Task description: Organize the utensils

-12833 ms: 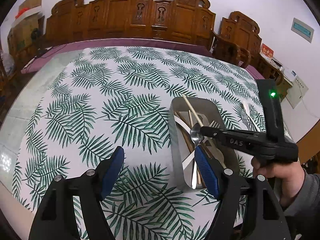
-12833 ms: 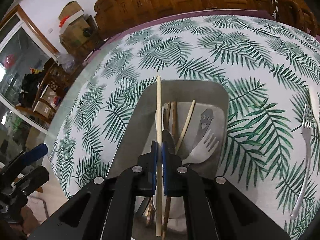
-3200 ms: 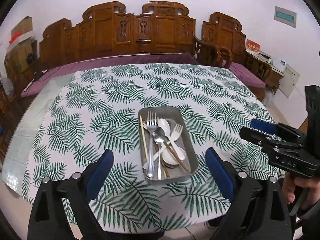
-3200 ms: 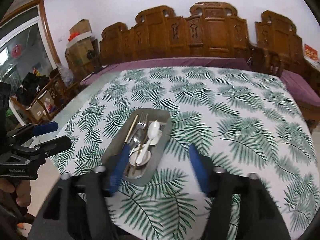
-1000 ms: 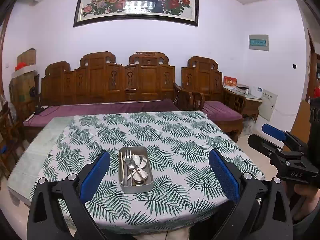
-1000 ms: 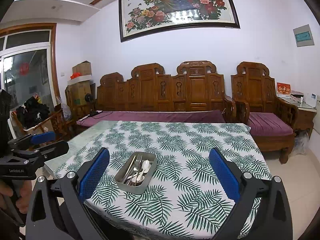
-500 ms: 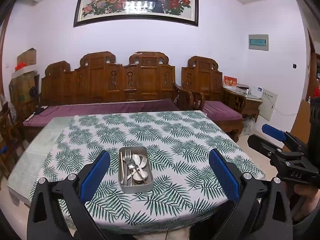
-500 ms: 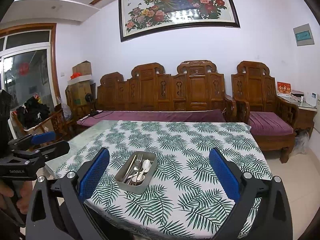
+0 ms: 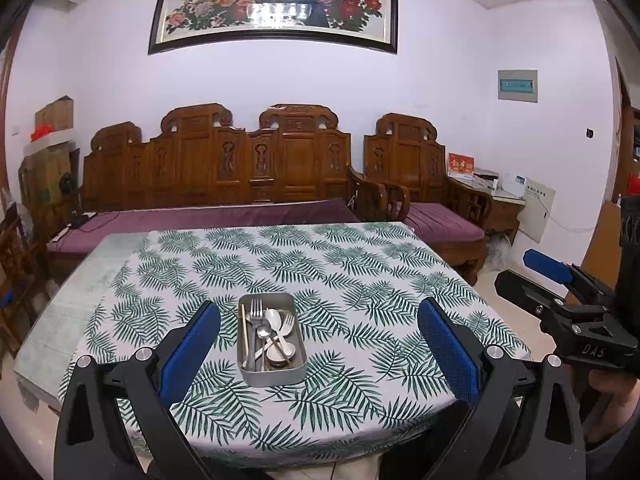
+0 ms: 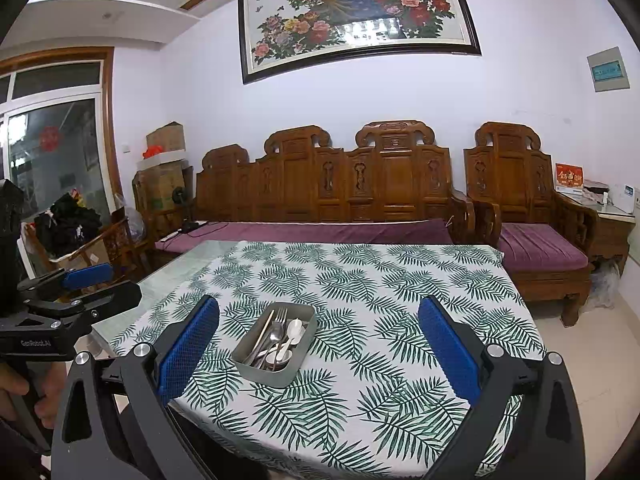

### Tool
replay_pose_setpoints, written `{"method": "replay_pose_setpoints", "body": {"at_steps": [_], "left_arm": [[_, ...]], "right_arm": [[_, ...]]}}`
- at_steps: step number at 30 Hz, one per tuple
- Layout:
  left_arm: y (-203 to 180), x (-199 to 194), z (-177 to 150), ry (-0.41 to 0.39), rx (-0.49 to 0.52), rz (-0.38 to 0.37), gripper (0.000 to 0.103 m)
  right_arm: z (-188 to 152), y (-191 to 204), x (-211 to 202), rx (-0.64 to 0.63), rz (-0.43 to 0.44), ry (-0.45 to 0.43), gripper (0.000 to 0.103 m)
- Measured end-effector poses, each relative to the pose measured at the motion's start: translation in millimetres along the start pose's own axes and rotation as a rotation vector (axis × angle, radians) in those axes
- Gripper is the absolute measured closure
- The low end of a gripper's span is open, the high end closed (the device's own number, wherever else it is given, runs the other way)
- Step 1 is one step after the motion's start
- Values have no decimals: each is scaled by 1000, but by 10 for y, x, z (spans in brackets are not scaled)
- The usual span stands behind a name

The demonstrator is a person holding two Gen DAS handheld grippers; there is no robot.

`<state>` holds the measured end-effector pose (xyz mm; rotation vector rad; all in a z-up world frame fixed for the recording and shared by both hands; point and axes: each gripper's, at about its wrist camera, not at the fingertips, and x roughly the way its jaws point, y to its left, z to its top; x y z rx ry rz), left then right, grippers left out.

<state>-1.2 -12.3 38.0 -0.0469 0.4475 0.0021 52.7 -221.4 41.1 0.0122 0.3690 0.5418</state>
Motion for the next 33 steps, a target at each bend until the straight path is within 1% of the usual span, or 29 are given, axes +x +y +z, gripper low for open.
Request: {"method": "replay_pose_setpoints", "body": {"at_steps": [12,21,26,33], "left_arm": [[7,-18,12,-5,-2,2,8],[0,-44,18,-23,-9,-11,8],[-3,-50,18,-23,-5,-8,8],[-25,-34,17,-19,-3,-3,8]], "right_arm": [[-1,-7,-1,1,0,1,3],[-7,5,-1,2,-1,-3,3],[-31,72,3,2,1,-5,3],[-21,66,22,5,3,-4,3]]}}
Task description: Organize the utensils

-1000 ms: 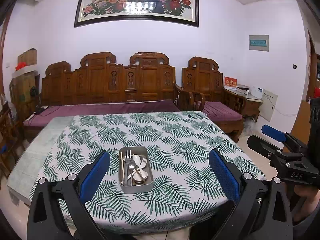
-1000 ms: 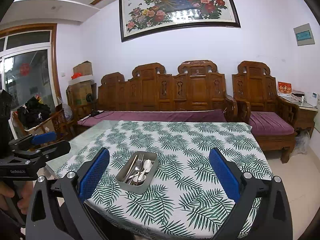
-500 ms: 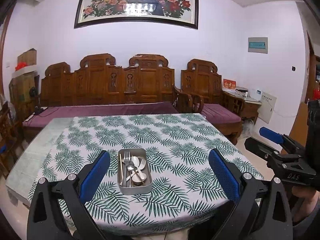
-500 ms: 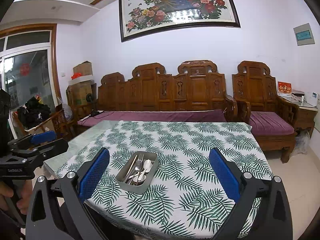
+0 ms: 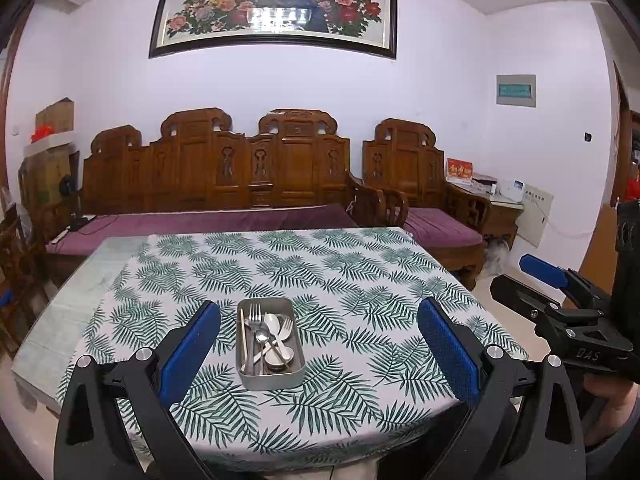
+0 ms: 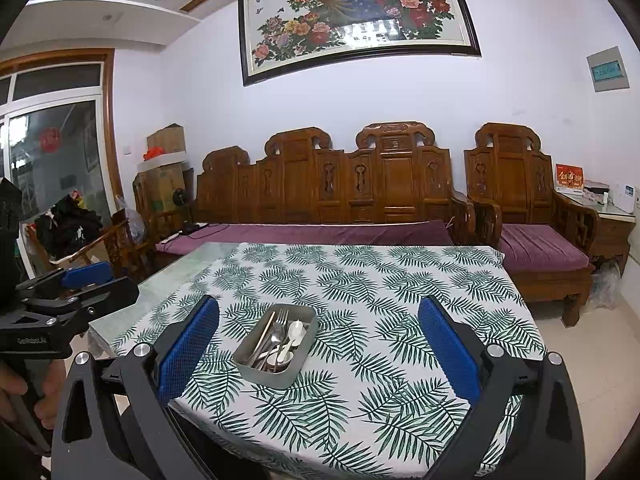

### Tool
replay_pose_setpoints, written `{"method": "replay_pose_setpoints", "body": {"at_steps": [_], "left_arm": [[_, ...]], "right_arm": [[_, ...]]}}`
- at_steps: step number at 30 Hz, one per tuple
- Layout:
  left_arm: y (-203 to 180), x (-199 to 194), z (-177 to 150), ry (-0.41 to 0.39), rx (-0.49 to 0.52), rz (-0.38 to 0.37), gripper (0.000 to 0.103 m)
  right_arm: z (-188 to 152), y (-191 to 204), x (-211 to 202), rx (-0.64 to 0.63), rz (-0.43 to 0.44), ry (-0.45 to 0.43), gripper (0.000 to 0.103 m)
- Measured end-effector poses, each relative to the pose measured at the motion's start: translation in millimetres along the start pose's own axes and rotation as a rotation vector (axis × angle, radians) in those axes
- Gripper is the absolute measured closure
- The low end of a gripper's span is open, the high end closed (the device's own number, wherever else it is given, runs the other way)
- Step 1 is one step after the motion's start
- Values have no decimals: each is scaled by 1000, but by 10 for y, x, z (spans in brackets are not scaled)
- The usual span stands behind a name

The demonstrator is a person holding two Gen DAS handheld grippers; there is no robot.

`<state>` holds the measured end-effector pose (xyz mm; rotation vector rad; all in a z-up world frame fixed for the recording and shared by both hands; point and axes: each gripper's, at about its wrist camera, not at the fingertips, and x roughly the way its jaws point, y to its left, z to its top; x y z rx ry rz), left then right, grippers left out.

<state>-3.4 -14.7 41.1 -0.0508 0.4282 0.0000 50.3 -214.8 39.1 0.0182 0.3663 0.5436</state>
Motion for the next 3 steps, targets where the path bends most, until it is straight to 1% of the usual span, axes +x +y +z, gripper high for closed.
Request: {"method": "replay_pose_setpoints", "body": {"at_steps": [3], "left_arm": [[-2,-1,-6,-1,-1,-1,8]], "right_arm": [[-1,1,-2,-1,0,-1,3]]}}
